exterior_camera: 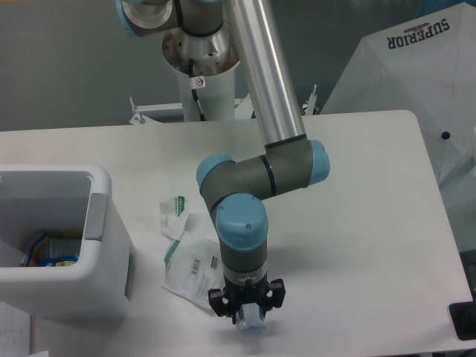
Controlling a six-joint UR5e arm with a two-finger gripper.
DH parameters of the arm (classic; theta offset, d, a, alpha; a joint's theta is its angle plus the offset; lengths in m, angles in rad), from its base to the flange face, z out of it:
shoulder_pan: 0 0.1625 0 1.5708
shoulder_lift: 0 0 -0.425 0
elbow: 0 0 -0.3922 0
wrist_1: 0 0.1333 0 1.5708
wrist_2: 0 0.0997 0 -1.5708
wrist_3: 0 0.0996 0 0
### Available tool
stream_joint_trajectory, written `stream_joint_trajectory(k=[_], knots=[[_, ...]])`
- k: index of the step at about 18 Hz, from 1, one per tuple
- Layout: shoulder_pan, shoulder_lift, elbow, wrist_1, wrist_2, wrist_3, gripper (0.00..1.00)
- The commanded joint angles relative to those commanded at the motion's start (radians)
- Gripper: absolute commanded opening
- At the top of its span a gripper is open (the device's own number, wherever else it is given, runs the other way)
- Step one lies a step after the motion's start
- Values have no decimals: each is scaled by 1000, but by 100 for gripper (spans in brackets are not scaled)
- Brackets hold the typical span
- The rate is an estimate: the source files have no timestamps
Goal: Place the trash in the trash can
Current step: 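Lift the bottle and carry it over the white trash bin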
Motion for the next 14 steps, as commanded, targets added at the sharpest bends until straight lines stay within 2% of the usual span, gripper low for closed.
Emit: stream_joint_trajectory(k=[2,6,9,14], knots=[[5,9,40,0,-2,-26,60],[14,14,158,0,-35,-110,60],[18,26,219,3,-35,-117,60],[23,58,278,29,-38,-149,60]])
